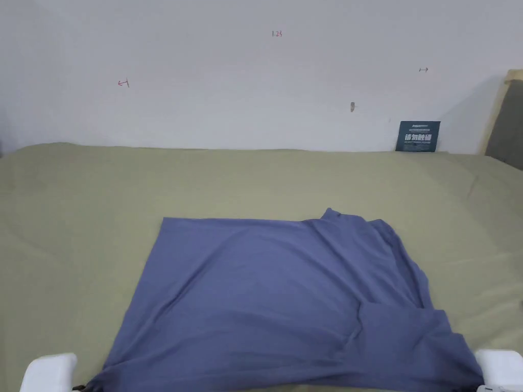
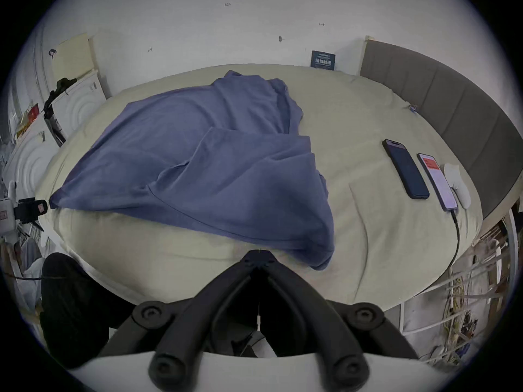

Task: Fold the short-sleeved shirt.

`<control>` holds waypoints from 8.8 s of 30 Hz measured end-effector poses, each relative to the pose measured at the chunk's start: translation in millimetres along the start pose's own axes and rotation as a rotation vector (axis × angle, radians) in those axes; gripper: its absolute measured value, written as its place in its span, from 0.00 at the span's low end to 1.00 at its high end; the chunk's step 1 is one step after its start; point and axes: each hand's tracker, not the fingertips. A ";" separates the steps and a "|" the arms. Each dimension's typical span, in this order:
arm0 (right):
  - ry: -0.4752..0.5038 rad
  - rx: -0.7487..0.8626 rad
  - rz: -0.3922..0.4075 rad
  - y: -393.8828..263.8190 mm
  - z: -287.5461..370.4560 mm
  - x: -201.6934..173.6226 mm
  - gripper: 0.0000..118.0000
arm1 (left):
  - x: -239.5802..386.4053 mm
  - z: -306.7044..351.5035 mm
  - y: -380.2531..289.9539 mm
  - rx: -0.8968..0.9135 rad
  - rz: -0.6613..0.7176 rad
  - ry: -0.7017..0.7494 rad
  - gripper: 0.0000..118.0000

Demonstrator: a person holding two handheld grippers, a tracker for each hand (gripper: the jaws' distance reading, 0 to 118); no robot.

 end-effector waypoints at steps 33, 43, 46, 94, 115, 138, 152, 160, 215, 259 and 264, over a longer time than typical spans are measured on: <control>-0.039 -0.078 -0.052 44.0 -45.4 34.2 0.03 | -12.2 -51.8 34.4 -0.070 -0.013 -0.007 0.04; -0.035 0.056 0.052 73.7 -3.5 22.0 0.02 | -10.8 -35.1 56.5 -0.053 -0.031 -0.019 0.04; -0.036 0.074 0.087 101.6 -0.5 18.4 0.02 | -9.1 -34.3 79.7 -0.048 -0.048 -0.020 0.04; 0.068 -0.019 0.042 76.7 -56.5 12.2 0.00 | 9.8 -84.2 96.6 -0.096 -0.112 -0.027 0.54; 0.027 -0.009 -0.093 145.3 -123.1 48.4 0.95 | 30.2 -152.2 141.5 -0.177 -0.129 -0.036 0.04; 0.130 -0.125 -0.073 180.9 -57.8 54.2 0.11 | 9.6 -93.6 164.3 -0.168 -0.151 -0.110 0.04; 0.170 -0.260 -0.139 36.9 -15.2 78.4 0.11 | -23.0 -28.6 34.7 -0.297 -0.143 -0.153 0.04; 0.023 -0.288 -0.092 41.2 -25.0 68.6 0.62 | -28.2 -39.6 32.3 -0.300 -0.115 -0.120 0.49; -0.061 -0.230 -0.064 282.7 -181.1 23.5 0.91 | 46.0 -218.1 256.8 -0.326 -0.084 -0.060 0.02; 0.074 -0.336 -0.050 51.0 -3.9 75.6 0.00 | -40.1 -38.0 44.7 -0.394 0.011 -0.135 0.02; 0.089 -0.323 -0.142 32.5 -14.3 86.7 0.00 | -47.3 -42.5 39.2 -0.363 0.101 -0.145 0.02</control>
